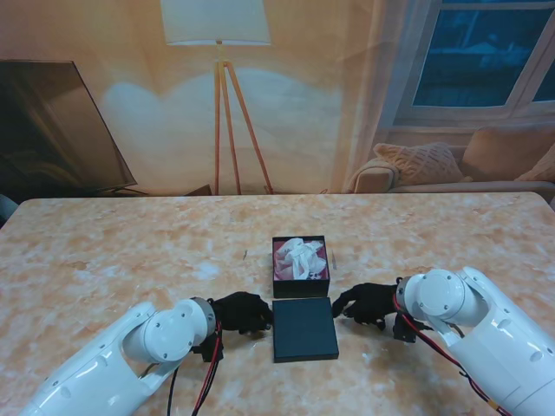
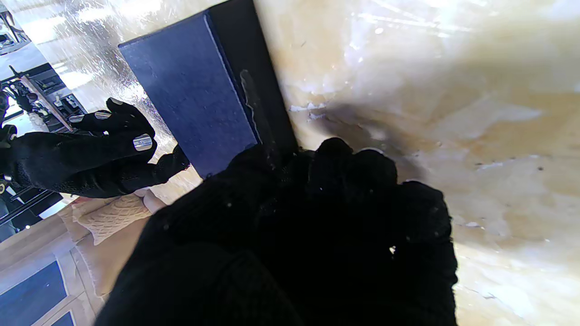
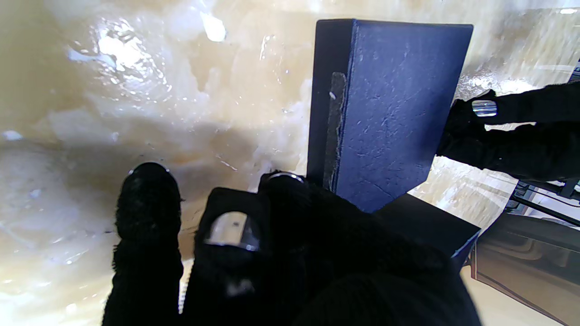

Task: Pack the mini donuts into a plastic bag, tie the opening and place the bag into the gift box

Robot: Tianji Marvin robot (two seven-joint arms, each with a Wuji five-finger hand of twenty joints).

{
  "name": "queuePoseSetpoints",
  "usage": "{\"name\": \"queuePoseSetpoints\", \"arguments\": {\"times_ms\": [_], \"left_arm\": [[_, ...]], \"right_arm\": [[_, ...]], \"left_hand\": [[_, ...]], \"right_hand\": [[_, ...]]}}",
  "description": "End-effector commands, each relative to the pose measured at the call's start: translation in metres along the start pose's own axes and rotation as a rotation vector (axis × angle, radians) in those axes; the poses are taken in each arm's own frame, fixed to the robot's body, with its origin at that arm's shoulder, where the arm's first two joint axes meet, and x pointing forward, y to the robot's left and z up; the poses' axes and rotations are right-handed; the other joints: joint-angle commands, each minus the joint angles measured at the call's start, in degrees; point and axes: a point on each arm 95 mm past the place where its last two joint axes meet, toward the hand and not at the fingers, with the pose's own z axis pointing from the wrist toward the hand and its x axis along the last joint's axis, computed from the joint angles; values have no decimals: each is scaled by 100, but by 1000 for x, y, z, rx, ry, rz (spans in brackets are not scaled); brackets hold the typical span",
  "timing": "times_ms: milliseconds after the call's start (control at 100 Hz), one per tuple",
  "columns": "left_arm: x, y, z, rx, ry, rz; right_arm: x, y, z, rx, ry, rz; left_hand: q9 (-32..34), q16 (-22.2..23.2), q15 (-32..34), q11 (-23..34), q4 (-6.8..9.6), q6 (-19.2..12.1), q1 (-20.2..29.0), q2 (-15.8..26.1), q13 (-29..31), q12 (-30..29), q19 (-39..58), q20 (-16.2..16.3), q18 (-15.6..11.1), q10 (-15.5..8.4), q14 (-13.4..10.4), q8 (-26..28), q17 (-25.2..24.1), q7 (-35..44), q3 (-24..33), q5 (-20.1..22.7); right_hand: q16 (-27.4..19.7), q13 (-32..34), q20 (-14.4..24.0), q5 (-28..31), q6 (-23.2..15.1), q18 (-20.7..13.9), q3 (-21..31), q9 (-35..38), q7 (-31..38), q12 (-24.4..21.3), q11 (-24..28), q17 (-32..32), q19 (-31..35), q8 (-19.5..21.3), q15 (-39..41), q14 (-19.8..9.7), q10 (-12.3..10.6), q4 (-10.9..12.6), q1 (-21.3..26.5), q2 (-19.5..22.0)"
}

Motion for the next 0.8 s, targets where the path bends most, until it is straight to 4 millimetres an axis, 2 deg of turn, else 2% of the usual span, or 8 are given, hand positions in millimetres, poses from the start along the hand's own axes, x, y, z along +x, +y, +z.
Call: {"name": "queuePoseSetpoints", "arguments": {"times_ms": [0, 790], "left_arm": [[6, 4, 2, -21, 11, -9], [9, 4, -1, -7, 39, -12]], "right_arm": [[4, -7, 3, 26, 14, 0], [5, -7, 3, 10, 65, 7]], "left_hand": [[-112, -104, -72, -11, 142, -182, -32, 141, -47, 1, -69, 59, -76, -93, 212, -100, -125, -104, 56, -174], [-53, -123, -147, -82, 139, -201, 36, 136, -28, -2, -94, 47, -54, -94, 244, -48, -139, -49, 55, -133]], "right_hand": [[201, -30, 127, -113, -444, 38, 2, -56, -27, 90, 52, -20, -2, -125, 8, -123, -78, -75, 313, 216], [224, 18, 150, -38, -565, 42, 149, 25, 90, 135, 60, 0, -8, -145, 41, -100, -112, -52, 214, 162]]}}
